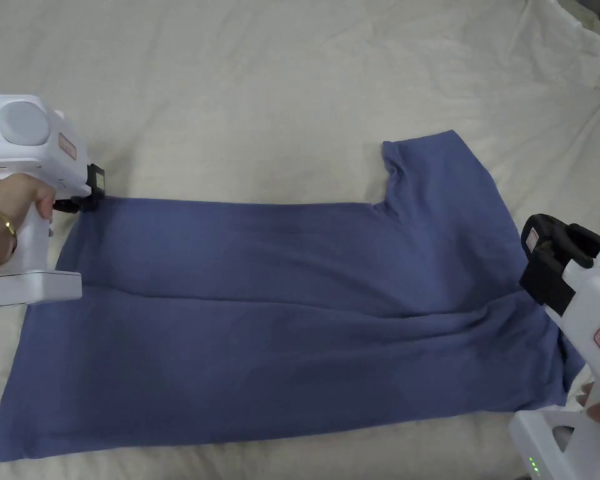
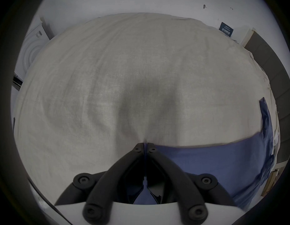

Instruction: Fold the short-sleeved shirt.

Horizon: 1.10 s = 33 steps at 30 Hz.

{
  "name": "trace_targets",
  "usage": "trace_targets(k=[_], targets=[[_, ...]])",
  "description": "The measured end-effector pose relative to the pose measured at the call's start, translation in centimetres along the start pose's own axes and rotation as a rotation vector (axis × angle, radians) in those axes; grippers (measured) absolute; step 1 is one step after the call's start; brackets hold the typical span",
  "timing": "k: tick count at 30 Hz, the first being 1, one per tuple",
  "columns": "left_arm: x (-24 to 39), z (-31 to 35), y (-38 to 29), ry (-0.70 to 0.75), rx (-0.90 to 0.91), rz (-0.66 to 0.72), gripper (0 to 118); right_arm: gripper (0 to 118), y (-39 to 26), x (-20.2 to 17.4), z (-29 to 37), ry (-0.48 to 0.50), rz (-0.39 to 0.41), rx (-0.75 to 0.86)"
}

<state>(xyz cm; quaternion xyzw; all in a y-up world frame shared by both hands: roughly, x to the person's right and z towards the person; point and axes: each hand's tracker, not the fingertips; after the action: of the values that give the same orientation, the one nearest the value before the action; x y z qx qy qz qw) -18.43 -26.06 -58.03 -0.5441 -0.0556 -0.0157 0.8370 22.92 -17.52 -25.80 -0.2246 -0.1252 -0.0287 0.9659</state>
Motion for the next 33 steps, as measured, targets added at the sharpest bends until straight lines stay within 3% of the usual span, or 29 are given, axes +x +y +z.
trace_targets(k=[4,9,13,14,15,16,17,18,23,25,28,31,33], targets=[[-0.9,2.9,-1.2,-0.067,0.139,0.076,0,0,1.3,0.6,0.1,0.001,0.017,-0.009],[-0.3,6.5,-3.3,-0.077,0.275,0.044,0,0,5.3,2.5,-1.8,-0.002,0.035,-0.022],[-0.8,8.3,-4.1,-0.101,0.321,0.077,0,3,9.1,4.5,-6.9,0.014,0.053,-0.186],[-0.9,8.6,-4.2,-0.101,0.329,0.078,0,17,9.4,5.3,-8.7,0.023,0.039,-0.228],[-1.0,8.7,-4.2,-0.102,0.334,0.08,0,60,9.8,5.8,-10.5,0.028,0.037,-0.278],[-1.0,8.9,-4.2,-0.104,0.34,0.084,0,95,10.0,6.1,-12.4,0.019,0.051,-0.335],[-1.1,9.0,-4.3,-0.107,0.345,0.089,0,112,9.9,6.3,-14.0,0.006,0.077,-0.397],[-1.2,9.2,-4.3,-0.11,0.347,0.091,0,115,9.4,6.7,-15.9,-0.01,0.085,-0.446],[-1.0,9.3,-4.6,-0.121,0.35,0.104,0,115,6.9,8.4,-21.3,-0.123,0.024,-0.575],[-0.9,9.1,-4.7,-0.119,0.346,0.095,0,114,5.7,9.1,-23.0,-0.118,-0.038,-0.619],[-0.8,8.8,-4.7,-0.111,0.339,0.085,0,107,4.3,9.3,-24.9,-0.136,-0.066,-0.647],[-0.9,8.5,-4.6,-0.117,0.336,0.104,0,86,3.2,8.9,-25.5,-0.155,-0.113,-0.643],[-0.9,8.2,-4.5,-0.117,0.333,0.107,0,59,2.7,8.9,-26.0,-0.133,-0.136,-0.652]])
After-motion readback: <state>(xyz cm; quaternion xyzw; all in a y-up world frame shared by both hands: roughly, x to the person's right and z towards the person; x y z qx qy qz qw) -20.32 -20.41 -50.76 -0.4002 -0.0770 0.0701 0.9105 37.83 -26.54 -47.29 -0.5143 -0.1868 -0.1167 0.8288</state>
